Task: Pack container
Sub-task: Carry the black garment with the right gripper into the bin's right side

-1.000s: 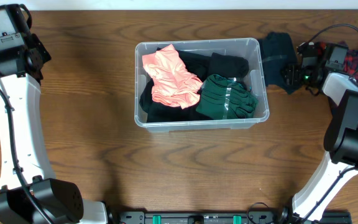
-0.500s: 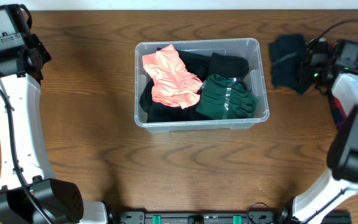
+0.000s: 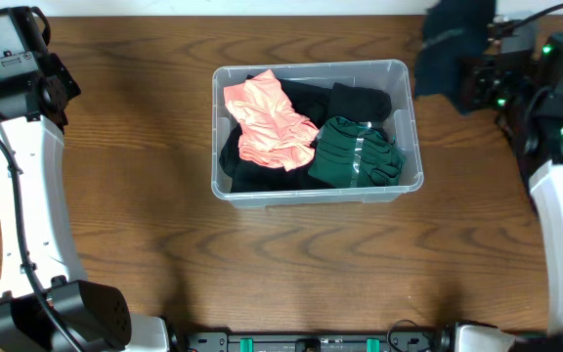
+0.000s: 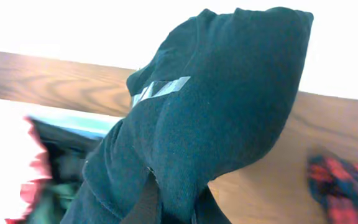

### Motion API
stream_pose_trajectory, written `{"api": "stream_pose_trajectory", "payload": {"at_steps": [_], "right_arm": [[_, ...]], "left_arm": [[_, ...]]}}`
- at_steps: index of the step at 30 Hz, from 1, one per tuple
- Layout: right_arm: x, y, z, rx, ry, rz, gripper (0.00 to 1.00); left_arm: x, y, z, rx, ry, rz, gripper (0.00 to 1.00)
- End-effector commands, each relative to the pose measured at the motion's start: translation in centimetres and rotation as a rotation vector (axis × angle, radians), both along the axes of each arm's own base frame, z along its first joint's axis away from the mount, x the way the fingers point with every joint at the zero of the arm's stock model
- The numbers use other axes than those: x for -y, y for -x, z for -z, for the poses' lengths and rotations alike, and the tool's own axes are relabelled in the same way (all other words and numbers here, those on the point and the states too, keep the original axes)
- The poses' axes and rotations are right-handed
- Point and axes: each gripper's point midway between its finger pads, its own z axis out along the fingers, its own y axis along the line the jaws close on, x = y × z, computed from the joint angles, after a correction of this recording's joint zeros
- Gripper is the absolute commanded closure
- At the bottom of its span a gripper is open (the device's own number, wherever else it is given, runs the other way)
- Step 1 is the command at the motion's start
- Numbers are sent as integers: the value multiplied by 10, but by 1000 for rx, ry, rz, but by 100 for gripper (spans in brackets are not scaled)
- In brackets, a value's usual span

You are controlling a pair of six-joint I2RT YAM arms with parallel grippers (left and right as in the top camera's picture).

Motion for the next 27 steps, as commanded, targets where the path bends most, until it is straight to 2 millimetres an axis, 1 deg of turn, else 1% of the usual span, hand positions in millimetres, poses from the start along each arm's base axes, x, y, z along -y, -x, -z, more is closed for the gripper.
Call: {"api": "stream_pose_trajectory", "payload": {"at_steps": [1,3,4,9,13,16,22,25,27], "right_arm": [[-42,12,-21,23,-78,-67,99],[-63,14,-19,4,-107,-100,99],[-73,15,-15,-14,-123,-113,99],[-108,10,13,-118,-187,-140,99],[-132,6,46,-196,-175,-185,99],[-148,0,77,-261,-164,-209,99],[-166,-2,135,-395,-139,-231,99],[-170,1,158,-454,-127,-232,99],[-166,5,172,-502,-110,-214,99]], "left_arm": [[-3,2,0,-8,-14,-9,2],[-3,2,0,-8,-14,-9,2],[-3,2,0,-8,-14,-9,2],[-3,2,0,-8,-14,-9,2],[-3,2,0,-8,-14,-9,2],[-3,2,0,-8,-14,-9,2],[-3,2,0,-8,-14,-9,2],[-3,2,0,-8,-14,-9,2],[-3,2,0,-8,-14,-9,2]]}}
